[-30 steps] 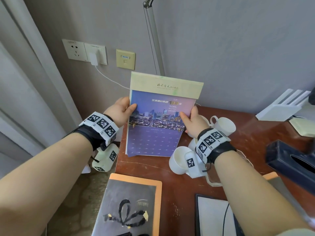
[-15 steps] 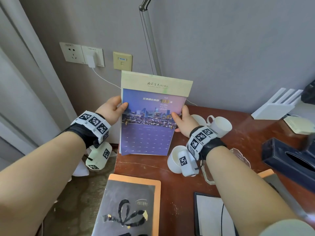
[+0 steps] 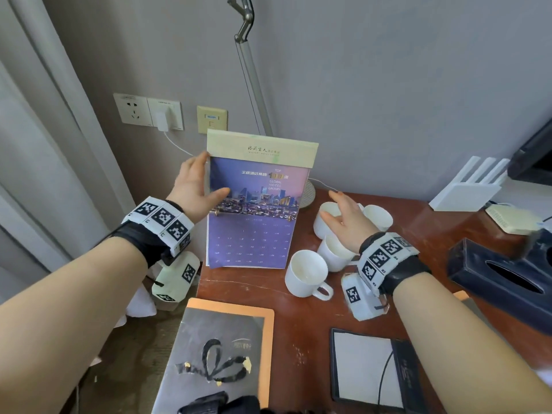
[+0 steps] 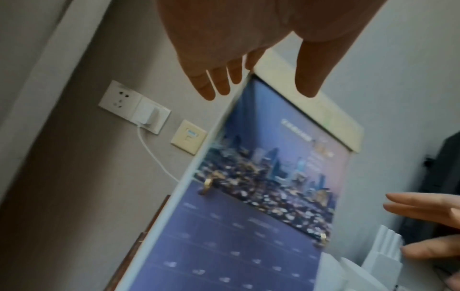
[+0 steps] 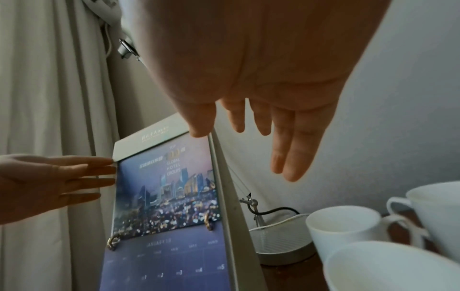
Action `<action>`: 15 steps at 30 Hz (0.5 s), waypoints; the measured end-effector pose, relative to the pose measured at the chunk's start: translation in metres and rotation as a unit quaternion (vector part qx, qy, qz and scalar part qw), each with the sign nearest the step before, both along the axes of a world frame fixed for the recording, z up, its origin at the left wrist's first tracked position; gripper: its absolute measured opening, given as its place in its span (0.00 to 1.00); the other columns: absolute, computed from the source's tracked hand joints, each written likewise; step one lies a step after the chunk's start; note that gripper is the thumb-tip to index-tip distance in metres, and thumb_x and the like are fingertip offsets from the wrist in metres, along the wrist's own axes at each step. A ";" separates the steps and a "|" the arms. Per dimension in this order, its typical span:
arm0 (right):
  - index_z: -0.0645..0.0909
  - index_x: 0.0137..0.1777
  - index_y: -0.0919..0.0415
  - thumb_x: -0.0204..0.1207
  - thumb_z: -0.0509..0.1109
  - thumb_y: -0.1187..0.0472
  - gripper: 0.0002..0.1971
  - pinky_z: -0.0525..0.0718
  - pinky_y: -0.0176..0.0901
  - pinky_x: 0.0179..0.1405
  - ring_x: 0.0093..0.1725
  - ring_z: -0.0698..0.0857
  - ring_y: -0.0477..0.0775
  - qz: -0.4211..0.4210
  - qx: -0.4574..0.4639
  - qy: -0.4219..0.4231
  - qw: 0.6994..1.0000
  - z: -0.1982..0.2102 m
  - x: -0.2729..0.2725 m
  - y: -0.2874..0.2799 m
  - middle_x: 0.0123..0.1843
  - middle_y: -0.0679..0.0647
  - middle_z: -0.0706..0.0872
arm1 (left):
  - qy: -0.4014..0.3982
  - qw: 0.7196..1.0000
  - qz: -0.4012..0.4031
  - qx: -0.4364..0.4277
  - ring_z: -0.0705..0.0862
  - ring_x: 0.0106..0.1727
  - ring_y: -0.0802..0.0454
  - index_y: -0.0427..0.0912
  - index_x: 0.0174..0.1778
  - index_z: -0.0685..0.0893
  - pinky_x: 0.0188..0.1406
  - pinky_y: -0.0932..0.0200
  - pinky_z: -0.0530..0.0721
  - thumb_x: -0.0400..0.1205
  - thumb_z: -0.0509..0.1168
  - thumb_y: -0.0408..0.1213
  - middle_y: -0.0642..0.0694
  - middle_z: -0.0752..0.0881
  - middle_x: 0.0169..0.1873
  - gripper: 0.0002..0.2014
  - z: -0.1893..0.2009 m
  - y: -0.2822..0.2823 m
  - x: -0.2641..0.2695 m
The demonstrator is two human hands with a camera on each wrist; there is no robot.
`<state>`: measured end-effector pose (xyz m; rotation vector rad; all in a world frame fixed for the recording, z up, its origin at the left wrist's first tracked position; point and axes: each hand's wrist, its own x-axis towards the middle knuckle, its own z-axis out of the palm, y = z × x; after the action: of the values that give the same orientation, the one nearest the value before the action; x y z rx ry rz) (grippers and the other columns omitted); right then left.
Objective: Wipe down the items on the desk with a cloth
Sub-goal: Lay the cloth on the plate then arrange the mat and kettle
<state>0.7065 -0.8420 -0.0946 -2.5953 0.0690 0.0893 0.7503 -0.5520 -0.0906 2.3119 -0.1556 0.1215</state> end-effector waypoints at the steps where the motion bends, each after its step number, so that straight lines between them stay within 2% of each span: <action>1: 0.54 0.82 0.53 0.84 0.57 0.52 0.29 0.62 0.46 0.76 0.78 0.65 0.54 0.003 -0.004 0.004 1.000 0.002 -0.010 -0.007 0.84 0.53 0.51 | -0.007 1.000 -0.001 0.000 0.58 0.79 0.42 0.40 0.82 0.48 0.77 0.53 0.55 0.78 0.69 0.38 0.35 0.56 0.78 0.42 0.003 -0.008 -0.006; 4: 0.53 0.82 0.52 0.84 0.57 0.51 0.29 0.63 0.47 0.75 0.77 0.67 0.54 -0.002 -0.015 0.018 1.000 0.004 -0.039 -0.033 0.84 0.52 0.50 | -0.028 0.999 0.034 -0.021 0.55 0.80 0.44 0.39 0.82 0.45 0.75 0.57 0.53 0.77 0.70 0.37 0.35 0.55 0.79 0.46 0.007 -0.030 -0.017; 7: 0.53 0.82 0.50 0.83 0.58 0.50 0.29 0.70 0.49 0.72 0.68 0.77 0.54 -0.015 -0.027 0.034 0.999 0.003 -0.067 -0.060 0.84 0.52 0.51 | -0.007 0.995 0.089 -0.054 0.56 0.79 0.41 0.38 0.82 0.47 0.76 0.51 0.56 0.76 0.71 0.37 0.35 0.56 0.79 0.46 0.005 -0.038 -0.021; 10: 0.53 0.82 0.51 0.83 0.58 0.49 0.29 0.71 0.51 0.71 0.68 0.77 0.54 -0.014 -0.044 0.045 0.998 0.002 -0.083 -0.082 0.84 0.52 0.52 | 0.016 0.991 0.124 -0.047 0.51 0.81 0.42 0.38 0.82 0.45 0.78 0.50 0.52 0.77 0.71 0.38 0.35 0.50 0.81 0.47 0.002 -0.044 -0.032; 12: 0.54 0.82 0.51 0.83 0.58 0.49 0.29 0.71 0.51 0.72 0.70 0.76 0.54 -0.011 -0.038 0.056 0.998 0.001 -0.090 -0.097 0.84 0.52 0.52 | -0.005 0.992 0.120 -0.029 0.48 0.82 0.43 0.39 0.82 0.47 0.78 0.52 0.50 0.77 0.71 0.38 0.35 0.50 0.81 0.46 0.002 -0.059 -0.046; 15: 0.55 0.82 0.52 0.83 0.57 0.49 0.29 0.71 0.49 0.72 0.68 0.77 0.53 -0.011 -0.039 0.068 0.997 -0.004 -0.104 -0.117 0.83 0.52 0.53 | -0.010 0.998 0.069 0.007 0.46 0.83 0.46 0.40 0.82 0.47 0.79 0.53 0.48 0.78 0.70 0.40 0.37 0.49 0.81 0.44 0.003 -0.099 -0.071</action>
<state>0.6025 -0.9595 -0.0987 -2.6636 0.1521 0.2613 0.6794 -0.6515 -0.0880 2.3342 -0.0067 0.2139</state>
